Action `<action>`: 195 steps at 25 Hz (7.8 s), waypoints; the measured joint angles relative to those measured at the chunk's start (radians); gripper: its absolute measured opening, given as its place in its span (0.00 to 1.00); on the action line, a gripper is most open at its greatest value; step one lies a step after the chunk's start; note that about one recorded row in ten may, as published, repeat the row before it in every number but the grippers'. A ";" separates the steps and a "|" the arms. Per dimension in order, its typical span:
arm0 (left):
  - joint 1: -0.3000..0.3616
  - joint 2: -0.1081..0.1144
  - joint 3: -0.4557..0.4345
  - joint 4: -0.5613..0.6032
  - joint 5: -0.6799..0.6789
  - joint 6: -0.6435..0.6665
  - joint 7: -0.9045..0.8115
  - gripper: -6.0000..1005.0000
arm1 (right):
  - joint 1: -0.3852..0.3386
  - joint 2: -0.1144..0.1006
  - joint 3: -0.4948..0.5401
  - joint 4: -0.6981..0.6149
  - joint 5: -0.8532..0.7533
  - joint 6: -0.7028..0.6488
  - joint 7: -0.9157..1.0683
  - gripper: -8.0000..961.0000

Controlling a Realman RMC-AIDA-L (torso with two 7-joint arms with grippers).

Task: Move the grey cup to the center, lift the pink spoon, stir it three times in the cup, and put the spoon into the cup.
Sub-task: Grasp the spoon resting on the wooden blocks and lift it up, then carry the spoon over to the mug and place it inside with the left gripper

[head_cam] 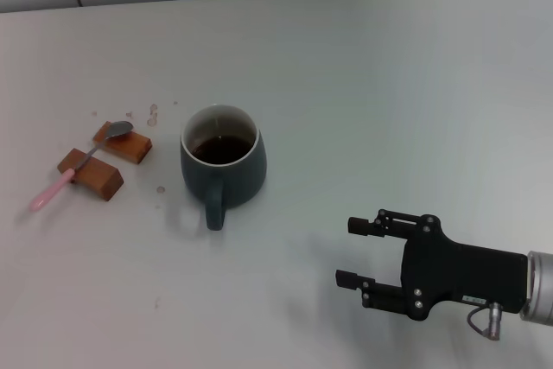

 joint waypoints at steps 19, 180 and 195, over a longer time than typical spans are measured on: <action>-0.071 -0.025 0.085 -0.028 0.032 -0.080 -0.038 0.73 | -0.006 -0.002 -0.003 -0.038 0.000 -0.036 0.051 0.70; -0.563 -0.105 1.316 1.470 0.380 0.326 0.214 0.16 | -0.011 0.003 0.008 -0.025 0.008 -0.028 0.052 0.70; -0.628 -0.110 1.509 1.266 0.514 0.202 0.177 0.16 | -0.013 0.003 0.009 -0.025 0.008 -0.031 0.052 0.70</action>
